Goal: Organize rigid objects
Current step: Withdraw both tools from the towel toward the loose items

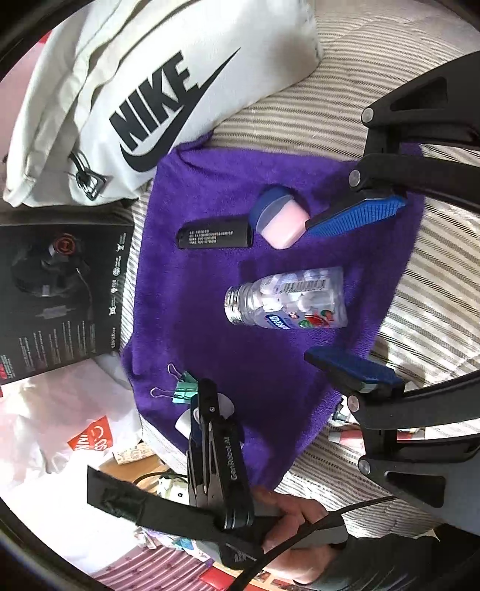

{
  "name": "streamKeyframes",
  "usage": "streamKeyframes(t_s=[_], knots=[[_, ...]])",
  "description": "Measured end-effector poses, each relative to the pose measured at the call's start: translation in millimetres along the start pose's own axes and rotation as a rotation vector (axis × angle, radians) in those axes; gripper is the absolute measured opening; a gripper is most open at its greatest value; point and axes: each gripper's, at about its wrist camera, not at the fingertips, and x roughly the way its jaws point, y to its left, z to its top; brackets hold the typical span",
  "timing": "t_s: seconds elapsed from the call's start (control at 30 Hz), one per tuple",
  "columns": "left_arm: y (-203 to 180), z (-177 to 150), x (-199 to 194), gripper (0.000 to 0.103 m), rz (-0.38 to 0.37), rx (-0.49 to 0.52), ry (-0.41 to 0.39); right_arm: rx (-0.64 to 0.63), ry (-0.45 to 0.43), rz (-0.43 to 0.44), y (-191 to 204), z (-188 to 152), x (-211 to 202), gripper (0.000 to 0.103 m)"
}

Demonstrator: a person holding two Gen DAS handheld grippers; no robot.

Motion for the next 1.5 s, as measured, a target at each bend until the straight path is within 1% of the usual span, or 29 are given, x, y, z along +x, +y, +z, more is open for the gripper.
streamKeyframes(t_s=[0.13, 0.23, 0.3, 0.33, 0.53, 0.7, 0.77, 0.97, 1.1, 1.3, 1.4, 1.47, 1.5], knots=[[1, -1, -1, 0.03, 0.005, -0.007, 0.007, 0.011, -0.005, -0.004, -2, -8, -9, 0.062], [3, -1, -2, 0.036, 0.008, -0.017, 0.013, 0.02, -0.005, -0.008, -5, -11, -10, 0.062], [3, -2, -4, 0.043, 0.003, -0.027, 0.016, 0.026, -0.007, -0.008, -6, -13, -13, 0.062], [3, -2, -5, 0.044, 0.002, -0.031, 0.018, 0.028, -0.009, -0.007, -7, -15, -15, 0.062], [0, -8, -16, 0.044, 0.013, -0.032, 0.022, 0.038, -0.02, -0.01, -6, -24, -24, 0.062], [-7, -16, -39, 0.044, 0.048, -0.008, -0.005, 0.085, -0.034, -0.014, -7, -35, -33, 0.062], [-10, -24, -54, 0.044, 0.057, -0.006, -0.025, 0.113, -0.032, -0.018, -10, -39, -36, 0.062], [-15, -53, -87, 0.044, 0.025, -0.053, -0.044, 0.21, -0.027, -0.026, -20, -57, -46, 0.062], [-29, -79, -96, 0.044, 0.008, -0.051, -0.02, 0.228, -0.028, -0.032, -18, -71, -57, 0.062], [-43, -106, -87, 0.044, -0.006, -0.086, 0.04, 0.213, -0.037, -0.028, -4, -92, -72, 0.062], [-51, -120, -79, 0.044, 0.015, -0.085, 0.087, 0.215, -0.04, -0.023, -1, -101, -77, 0.062], [-54, -126, -76, 0.044, 0.024, -0.088, 0.095, 0.213, -0.034, -0.025, 0, -107, -78, 0.063], [-55, -126, -75, 0.044, 0.027, -0.093, 0.099, 0.211, -0.026, -0.04, 0, -111, -77, 0.063]])
